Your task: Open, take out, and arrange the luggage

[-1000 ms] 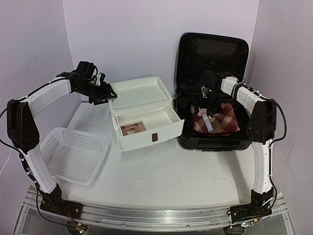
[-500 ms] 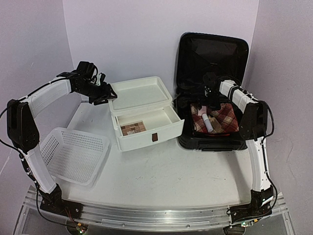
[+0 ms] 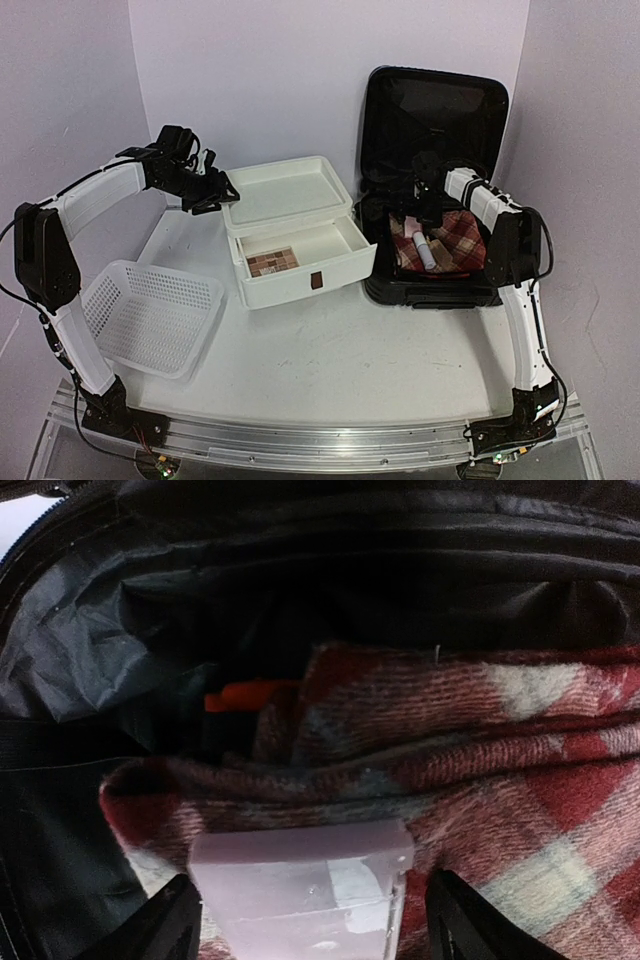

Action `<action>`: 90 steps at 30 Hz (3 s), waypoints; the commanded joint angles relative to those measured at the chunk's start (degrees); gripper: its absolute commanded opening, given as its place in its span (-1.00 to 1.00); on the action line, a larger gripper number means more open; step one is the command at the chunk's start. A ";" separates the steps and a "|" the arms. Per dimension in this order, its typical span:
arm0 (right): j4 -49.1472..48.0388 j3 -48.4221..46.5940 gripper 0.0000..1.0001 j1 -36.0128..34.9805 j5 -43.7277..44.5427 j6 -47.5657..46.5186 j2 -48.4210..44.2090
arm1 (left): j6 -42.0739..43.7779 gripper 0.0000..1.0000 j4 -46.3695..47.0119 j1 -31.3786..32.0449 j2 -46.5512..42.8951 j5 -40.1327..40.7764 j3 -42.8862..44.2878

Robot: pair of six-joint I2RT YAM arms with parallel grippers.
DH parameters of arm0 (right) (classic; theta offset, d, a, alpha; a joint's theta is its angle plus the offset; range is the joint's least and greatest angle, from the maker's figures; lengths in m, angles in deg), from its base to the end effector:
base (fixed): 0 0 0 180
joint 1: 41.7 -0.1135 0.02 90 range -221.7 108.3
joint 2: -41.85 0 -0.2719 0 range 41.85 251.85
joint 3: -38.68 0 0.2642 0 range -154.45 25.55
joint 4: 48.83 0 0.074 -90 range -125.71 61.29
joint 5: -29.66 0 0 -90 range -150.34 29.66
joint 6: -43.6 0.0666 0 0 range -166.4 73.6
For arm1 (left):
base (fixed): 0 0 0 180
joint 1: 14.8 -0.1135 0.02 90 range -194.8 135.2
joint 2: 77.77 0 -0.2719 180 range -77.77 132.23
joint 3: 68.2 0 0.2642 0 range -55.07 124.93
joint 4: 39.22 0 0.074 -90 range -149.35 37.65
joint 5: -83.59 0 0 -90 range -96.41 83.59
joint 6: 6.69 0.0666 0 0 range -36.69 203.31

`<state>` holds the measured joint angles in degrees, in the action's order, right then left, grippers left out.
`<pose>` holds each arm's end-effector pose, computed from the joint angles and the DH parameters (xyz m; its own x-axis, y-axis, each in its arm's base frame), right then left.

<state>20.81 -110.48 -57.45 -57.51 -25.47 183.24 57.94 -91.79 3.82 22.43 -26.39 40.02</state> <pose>0.5403 0.1490 0.1950 -0.8816 0.1221 -0.4559 0.0709 0.9893 0.1278 0.3975 -0.1579 0.3221 -0.8281 -0.1459 -0.5412 0.1948 0.8304 -0.5219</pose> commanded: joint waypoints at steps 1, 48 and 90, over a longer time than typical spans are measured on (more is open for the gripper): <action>-2.45 -2.09 0.52 -0.10 0.06 1.59 -0.01 | 1.73 0.14 -1.91 1.78 1.78 -3.95 -1.14; -25.92 36.66 -0.44 -3.77 -33.79 6.94 -42.72 | 1.91 0.14 -1.87 1.82 1.16 -3.29 -1.23; -1.64 18.16 -0.22 -36.00 7.91 -10.18 -24.77 | 1.63 0.14 -1.87 2.22 0.79 -4.01 -1.25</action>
<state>17.40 -88.12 -93.18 -52.15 -34.63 156.94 57.90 -91.79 4.03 22.52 -26.83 40.02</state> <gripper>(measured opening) 0.548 0.572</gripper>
